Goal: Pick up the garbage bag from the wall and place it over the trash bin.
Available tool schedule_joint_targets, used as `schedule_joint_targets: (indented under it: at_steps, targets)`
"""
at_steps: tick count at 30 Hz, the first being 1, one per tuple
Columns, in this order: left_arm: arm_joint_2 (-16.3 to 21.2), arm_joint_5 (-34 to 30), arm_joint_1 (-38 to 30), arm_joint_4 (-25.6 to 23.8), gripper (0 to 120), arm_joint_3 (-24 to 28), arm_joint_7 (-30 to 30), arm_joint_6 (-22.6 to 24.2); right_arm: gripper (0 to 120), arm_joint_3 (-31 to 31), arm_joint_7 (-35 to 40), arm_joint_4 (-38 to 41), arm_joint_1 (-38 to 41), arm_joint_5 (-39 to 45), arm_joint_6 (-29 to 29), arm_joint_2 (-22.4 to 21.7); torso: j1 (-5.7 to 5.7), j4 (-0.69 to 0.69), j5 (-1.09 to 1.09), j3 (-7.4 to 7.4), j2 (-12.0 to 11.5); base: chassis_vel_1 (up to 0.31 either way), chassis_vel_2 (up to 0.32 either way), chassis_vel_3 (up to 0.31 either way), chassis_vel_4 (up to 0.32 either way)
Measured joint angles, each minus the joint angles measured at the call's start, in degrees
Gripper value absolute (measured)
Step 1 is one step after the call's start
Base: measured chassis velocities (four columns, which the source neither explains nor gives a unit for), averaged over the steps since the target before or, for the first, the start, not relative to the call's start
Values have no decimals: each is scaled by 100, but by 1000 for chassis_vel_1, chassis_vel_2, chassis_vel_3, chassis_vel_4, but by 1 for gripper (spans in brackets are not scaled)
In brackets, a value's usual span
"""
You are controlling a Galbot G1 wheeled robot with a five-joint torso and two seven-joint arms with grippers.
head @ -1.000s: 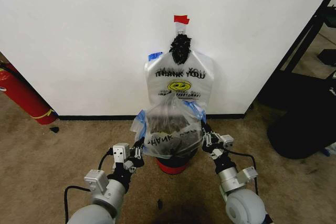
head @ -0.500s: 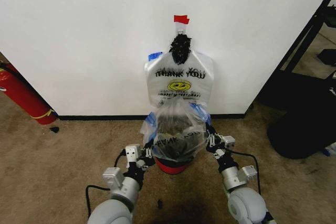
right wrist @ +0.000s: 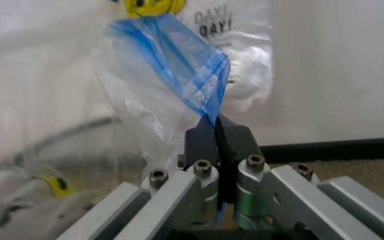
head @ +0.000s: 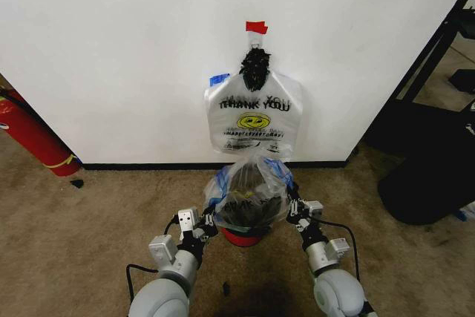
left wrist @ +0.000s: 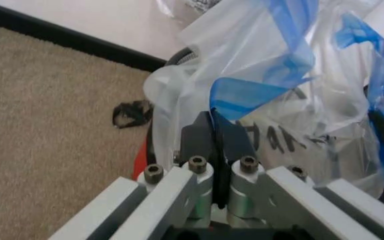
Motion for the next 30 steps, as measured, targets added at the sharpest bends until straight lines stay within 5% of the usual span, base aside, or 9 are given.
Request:
schedule_joint_targets:
  at_steps: [30]
  targets:
    - [452,-493,755,-621,0,-147,-533,818,0,-125,350,-429,-50,-549,-502,-77,0,0,1,0,0,0,0,0,0]
